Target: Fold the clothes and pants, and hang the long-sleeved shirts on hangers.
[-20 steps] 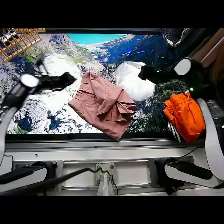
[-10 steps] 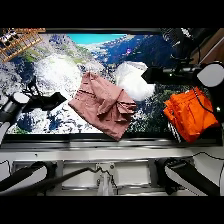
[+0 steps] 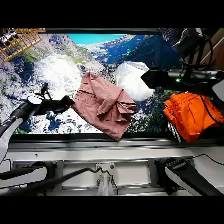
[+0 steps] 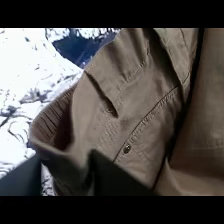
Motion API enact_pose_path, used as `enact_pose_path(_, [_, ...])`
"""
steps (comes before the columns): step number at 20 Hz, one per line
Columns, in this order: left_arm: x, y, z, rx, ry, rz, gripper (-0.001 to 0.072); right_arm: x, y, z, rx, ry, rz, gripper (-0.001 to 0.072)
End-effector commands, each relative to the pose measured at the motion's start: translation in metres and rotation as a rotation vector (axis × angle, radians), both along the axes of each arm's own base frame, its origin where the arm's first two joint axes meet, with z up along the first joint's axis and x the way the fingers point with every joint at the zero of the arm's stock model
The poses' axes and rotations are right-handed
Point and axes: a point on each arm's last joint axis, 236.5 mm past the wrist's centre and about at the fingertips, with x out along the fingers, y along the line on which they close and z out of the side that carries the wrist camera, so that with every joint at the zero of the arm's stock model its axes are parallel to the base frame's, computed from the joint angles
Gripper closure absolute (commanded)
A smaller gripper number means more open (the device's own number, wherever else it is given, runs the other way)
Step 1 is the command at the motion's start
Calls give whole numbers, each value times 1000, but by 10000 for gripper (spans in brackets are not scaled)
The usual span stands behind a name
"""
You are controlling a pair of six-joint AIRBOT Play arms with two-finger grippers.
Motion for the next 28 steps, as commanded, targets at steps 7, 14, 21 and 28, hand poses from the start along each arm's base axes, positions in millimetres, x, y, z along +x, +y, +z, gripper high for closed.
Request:
enact_pose_path(7, [-29, -54, 62, -119, -99, -186, 686, -141, -41, -96, -99, 444, -43, 290])
enact_pose_path(14, [-80, -72, 53, -135, -51, -74, 687, -197, -9, -234, 168, 724, -171, 237])
enact_pose_path(21, [-107, -108, 53, -156, -28, -180, 687, -183, -35, -302, 53, 766, -291, 205])
enact_pose_path(28, [-109, -116, 68, -221, -24, -167, 687, -162, -50, -327, 64, 817, -512, 187])
